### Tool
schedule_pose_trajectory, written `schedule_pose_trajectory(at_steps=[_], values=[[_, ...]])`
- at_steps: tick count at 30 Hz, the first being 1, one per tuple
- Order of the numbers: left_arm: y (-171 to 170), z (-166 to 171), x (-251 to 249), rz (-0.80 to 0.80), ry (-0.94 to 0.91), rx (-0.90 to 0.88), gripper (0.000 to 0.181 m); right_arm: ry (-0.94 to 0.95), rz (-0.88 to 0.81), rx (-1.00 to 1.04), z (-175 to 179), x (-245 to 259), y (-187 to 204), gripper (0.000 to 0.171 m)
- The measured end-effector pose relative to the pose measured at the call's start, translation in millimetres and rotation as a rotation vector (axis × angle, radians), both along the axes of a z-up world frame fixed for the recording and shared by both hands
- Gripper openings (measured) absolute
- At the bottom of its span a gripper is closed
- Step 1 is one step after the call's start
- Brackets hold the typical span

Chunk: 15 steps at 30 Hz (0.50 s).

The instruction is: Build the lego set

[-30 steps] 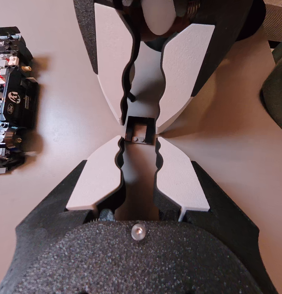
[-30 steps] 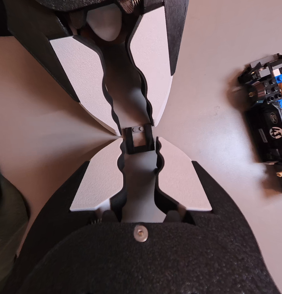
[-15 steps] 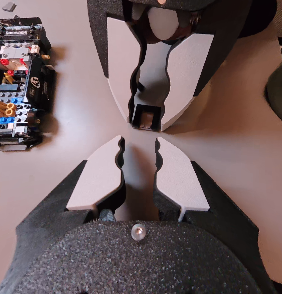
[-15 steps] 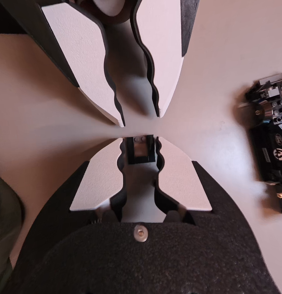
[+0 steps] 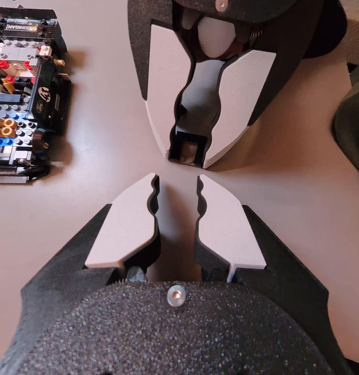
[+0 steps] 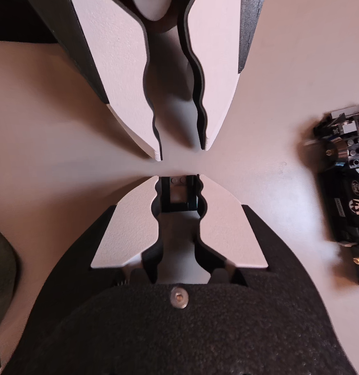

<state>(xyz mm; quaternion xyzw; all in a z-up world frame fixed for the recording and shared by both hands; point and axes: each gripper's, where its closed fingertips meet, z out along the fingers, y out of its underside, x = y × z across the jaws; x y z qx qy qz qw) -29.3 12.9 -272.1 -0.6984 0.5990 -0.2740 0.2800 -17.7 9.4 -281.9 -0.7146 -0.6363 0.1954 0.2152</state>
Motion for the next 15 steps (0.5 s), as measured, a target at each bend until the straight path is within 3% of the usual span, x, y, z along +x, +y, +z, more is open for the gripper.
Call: schedule_pose_trajectory(at_steps=[15], values=[[12.5,20.1,7.7,0.21,-0.239,-0.403,0.03,0.173,-0.082,0.094,17.0,1.4,9.4,0.032]])
